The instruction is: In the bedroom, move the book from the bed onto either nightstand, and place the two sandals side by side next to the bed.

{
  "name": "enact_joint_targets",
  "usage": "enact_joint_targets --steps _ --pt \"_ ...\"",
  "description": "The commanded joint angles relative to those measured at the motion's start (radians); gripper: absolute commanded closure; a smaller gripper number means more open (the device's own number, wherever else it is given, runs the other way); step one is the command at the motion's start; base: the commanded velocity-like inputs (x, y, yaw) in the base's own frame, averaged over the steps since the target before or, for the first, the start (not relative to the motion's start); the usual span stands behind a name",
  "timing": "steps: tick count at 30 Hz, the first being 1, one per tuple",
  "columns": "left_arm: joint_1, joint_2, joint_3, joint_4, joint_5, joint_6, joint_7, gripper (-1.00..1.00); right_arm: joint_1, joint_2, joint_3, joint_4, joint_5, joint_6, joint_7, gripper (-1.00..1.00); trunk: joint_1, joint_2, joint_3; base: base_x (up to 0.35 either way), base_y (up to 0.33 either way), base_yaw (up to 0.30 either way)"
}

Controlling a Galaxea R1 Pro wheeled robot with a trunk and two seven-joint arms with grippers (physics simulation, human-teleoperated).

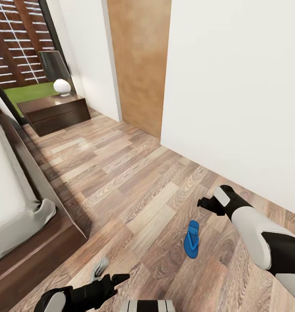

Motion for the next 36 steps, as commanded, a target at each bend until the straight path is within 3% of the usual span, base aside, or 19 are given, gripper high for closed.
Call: enact_joint_targets --steps 1,12,26,36 --pt "0.0 0.0 0.0 0.0 -0.006 0.002 -0.008 -1.0 0.0 0.0 -0.005 -0.002 -0.009 0.002 -0.009 -1.0 0.0 -0.001 -0.005 0.0 0.0 0.0" --pt "0.0 0.008 0.021 -0.003 -0.013 0.001 -0.053 -1.0 0.0 0.003 -0.004 -0.002 -0.013 0.0 -0.008 -1.0 0.005 -0.003 -0.047 0.0 0.0 0.0" --pt "0.0 0.058 0.061 -0.002 -0.013 -0.006 -0.063 -1.0 -0.011 0.035 -0.001 -0.007 -0.012 0.006 -0.008 -1.0 0.011 -0.006 -0.101 0.0 0.0 0.0" --pt "0.0 0.059 0.069 -0.002 -0.013 -0.007 -0.062 -1.0 -0.014 0.035 0.001 -0.008 -0.011 0.01 -0.008 -1.0 0.016 -0.009 -0.14 0.0 0.0 0.0"
